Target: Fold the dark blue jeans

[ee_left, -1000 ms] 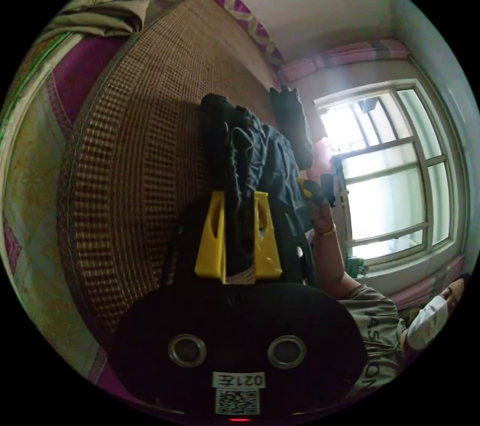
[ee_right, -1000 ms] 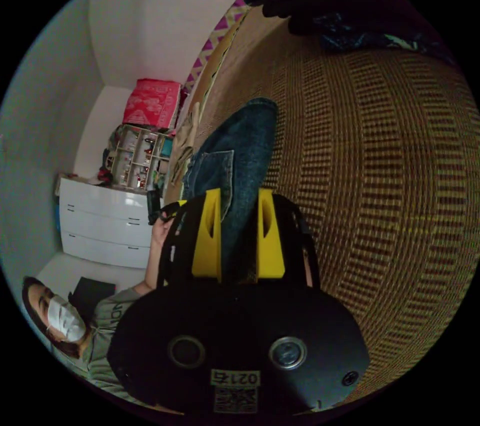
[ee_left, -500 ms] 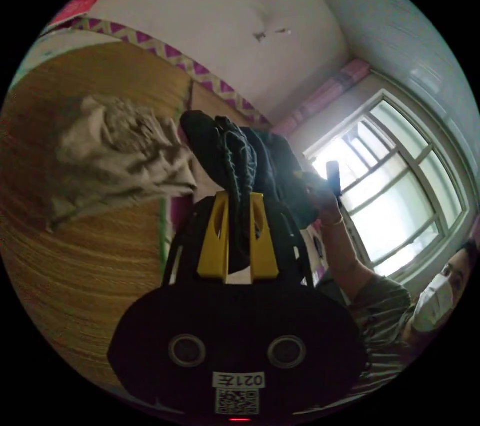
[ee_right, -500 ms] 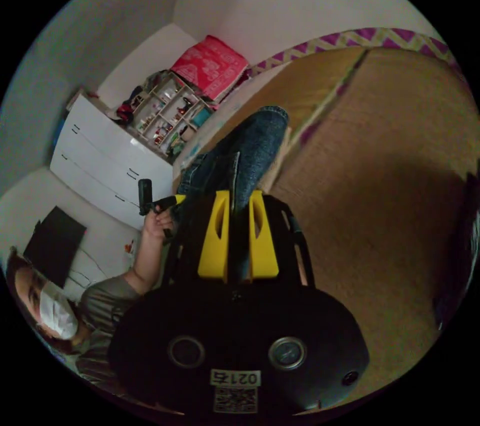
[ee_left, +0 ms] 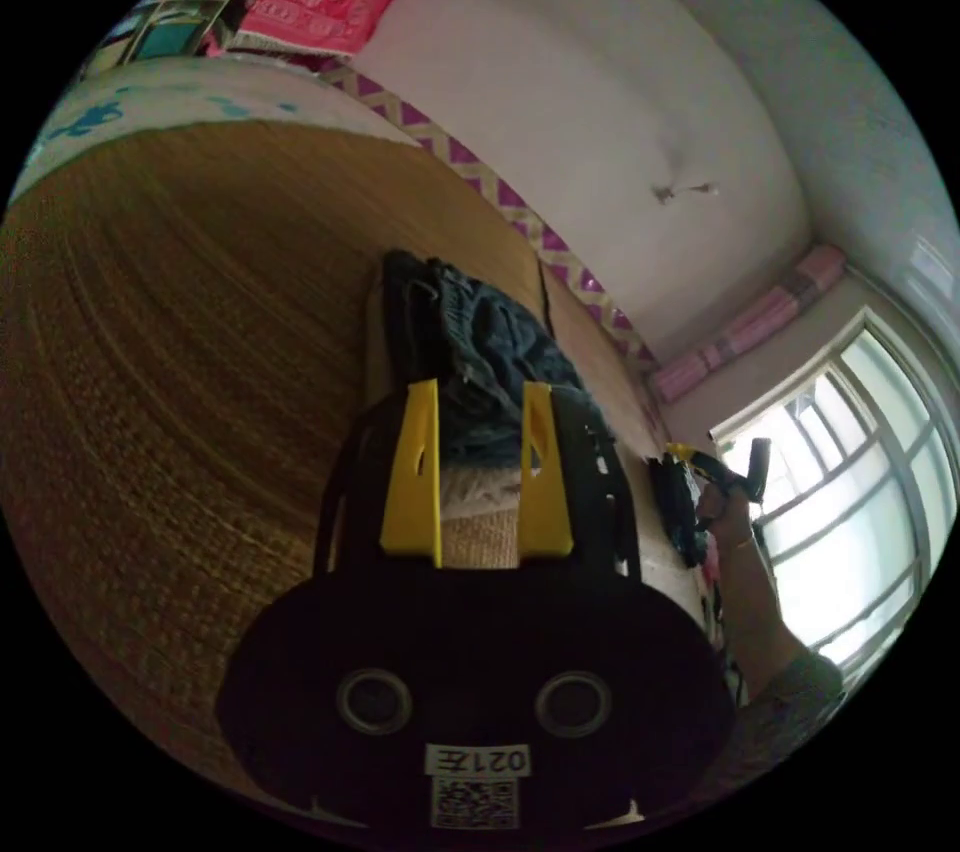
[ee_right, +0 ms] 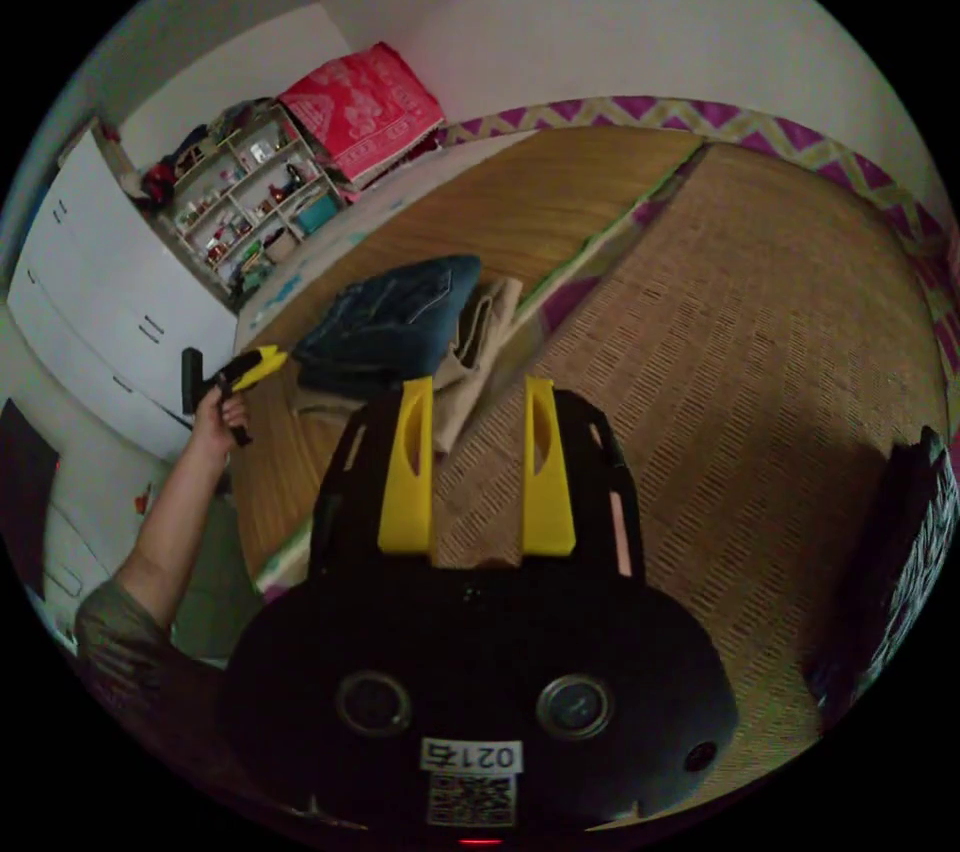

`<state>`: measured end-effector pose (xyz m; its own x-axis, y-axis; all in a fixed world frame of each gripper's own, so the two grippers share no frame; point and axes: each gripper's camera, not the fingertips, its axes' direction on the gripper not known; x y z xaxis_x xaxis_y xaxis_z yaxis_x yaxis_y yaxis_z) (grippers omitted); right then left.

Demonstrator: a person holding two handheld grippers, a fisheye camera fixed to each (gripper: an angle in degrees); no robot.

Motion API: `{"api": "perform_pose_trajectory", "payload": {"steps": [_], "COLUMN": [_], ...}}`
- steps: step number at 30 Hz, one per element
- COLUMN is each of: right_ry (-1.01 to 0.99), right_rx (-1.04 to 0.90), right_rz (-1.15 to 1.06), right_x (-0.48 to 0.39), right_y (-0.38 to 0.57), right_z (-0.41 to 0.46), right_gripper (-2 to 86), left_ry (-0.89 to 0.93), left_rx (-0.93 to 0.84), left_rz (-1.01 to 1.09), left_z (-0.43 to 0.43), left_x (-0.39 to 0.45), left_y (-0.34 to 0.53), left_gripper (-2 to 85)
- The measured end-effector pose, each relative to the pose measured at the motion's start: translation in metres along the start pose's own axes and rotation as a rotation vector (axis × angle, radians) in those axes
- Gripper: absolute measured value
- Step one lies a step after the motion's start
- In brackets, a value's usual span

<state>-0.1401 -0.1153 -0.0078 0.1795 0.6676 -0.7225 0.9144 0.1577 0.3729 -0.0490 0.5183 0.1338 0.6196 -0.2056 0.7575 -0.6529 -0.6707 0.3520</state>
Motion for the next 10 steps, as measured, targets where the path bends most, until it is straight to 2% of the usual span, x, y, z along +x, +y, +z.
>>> {"api": "perform_pose_trajectory", "payload": {"steps": [5, 7, 10], "right_ry": [0.133, 0.276, 0.504], "right_rx": [-0.001, 0.019, 0.026], "right_rz": [-0.108, -0.137, -0.145], "right_x": [0.028, 0.044, 0.072], "right_y": [0.107, 0.156, 0.207], "right_z": [-0.041, -0.060, -0.076], "right_gripper": [12.5, 11.9, 11.0], "left_ry": [-0.085, -0.214, -0.346], "left_rx": [-0.049, -0.078, -0.017], "left_rz": [0.258, 0.331, 0.398], "left_z": [-0.002, 0.007, 0.018], "left_x": [0.086, 0.131, 0.181], "left_y": [0.064, 0.102, 0.156], "left_gripper": [8.7, 4.5, 0.0]}}
